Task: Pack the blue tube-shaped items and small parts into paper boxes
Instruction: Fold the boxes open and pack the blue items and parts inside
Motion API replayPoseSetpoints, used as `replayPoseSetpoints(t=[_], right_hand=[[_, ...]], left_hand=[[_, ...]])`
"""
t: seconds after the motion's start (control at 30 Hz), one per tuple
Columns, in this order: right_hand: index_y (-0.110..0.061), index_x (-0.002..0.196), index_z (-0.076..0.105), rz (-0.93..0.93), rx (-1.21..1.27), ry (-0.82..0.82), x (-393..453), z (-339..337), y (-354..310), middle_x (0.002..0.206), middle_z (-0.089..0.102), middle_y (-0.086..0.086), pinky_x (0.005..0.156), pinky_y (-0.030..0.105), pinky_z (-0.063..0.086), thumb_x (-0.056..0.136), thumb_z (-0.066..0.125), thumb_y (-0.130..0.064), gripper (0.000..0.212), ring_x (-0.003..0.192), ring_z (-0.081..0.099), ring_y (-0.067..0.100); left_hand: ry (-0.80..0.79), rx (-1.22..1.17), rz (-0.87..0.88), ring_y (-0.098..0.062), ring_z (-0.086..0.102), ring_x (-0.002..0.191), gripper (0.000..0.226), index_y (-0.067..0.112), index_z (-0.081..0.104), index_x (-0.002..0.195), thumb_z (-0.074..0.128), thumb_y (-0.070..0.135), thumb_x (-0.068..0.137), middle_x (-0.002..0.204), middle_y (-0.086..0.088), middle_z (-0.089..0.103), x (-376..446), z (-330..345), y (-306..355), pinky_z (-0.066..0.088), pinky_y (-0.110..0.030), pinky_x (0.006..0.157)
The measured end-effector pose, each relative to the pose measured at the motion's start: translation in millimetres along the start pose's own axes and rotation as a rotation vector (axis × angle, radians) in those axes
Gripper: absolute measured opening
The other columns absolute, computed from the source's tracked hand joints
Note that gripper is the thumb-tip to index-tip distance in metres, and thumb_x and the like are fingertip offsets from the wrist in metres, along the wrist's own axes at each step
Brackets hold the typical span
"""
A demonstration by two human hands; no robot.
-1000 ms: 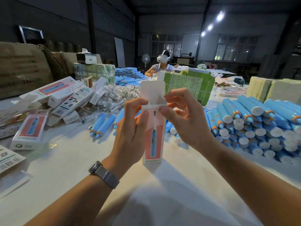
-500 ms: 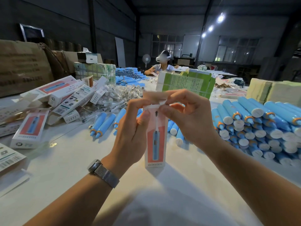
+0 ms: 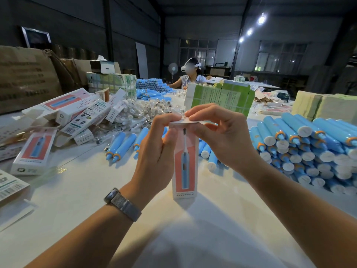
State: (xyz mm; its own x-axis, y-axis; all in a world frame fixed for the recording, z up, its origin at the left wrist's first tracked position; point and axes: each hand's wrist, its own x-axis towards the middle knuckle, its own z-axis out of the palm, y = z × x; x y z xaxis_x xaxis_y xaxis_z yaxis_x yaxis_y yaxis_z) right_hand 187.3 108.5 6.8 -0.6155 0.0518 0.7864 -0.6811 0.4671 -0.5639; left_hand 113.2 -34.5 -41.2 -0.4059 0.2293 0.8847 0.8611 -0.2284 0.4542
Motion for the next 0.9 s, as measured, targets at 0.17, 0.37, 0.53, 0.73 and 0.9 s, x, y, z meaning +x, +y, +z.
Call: replayPoseSetpoints(t=[0.17,0.37,0.53,0.73,0.9], right_hand=[[-0.022,0.096,0.069,-0.064,-0.067,-0.028,0,0,0,0.098,0.068,0.002,0.079,0.032,0.055,0.087,0.07,-0.005,0.019,0.096,0.066,0.02],[-0.017,0.093,0.07,-0.085,-0.082,-0.008,-1,1,-2,0.099,0.067,0.007,0.077,0.033,0.057,0.087,0.069,-0.001,0.018,0.094,0.067,0.02],[-0.015,0.091,0.071,-0.081,-0.057,-0.033,-2,-1,-9,0.1,0.068,0.007,0.076,0.023,0.052,0.088,0.065,-0.016,0.007,0.093,0.066,0.02],[-0.015,0.09,0.071,-0.055,-0.053,-0.027,0,-3,-9,0.096,0.067,0.008,0.075,0.029,0.056,0.086,0.068,-0.005,0.011,0.093,0.068,0.021],[-0.021,0.094,0.071,-0.037,-0.129,-0.017,-1,-1,-7,0.098,0.065,0.008,0.077,0.036,0.059,0.085,0.069,-0.007,0.017,0.094,0.066,0.028]], left_hand=[[0.019,-0.017,-0.027,-0.011,0.06,0.088,0.021,0.038,0.05,0.113,0.039,0.021,0.104,0.104,0.028,0.057,1,2,3,0.049,-0.033,0.07],[0.031,-0.046,-0.042,-0.011,0.061,0.092,0.019,0.042,0.052,0.106,0.04,0.028,0.101,0.104,0.025,0.059,3,2,8,0.053,-0.039,0.071],[0.027,-0.119,-0.033,-0.001,0.065,0.081,0.012,0.034,0.053,0.101,0.041,0.034,0.098,0.1,0.025,0.063,3,2,15,0.053,-0.021,0.062],[0.045,-0.151,-0.031,0.003,0.063,0.077,0.009,0.03,0.052,0.1,0.046,0.024,0.096,0.092,0.024,0.065,5,5,14,0.047,-0.011,0.064],[0.048,-0.151,-0.008,0.004,0.062,0.078,0.015,0.03,0.051,0.1,0.045,0.017,0.095,0.091,0.025,0.063,6,6,13,0.044,-0.006,0.068]])
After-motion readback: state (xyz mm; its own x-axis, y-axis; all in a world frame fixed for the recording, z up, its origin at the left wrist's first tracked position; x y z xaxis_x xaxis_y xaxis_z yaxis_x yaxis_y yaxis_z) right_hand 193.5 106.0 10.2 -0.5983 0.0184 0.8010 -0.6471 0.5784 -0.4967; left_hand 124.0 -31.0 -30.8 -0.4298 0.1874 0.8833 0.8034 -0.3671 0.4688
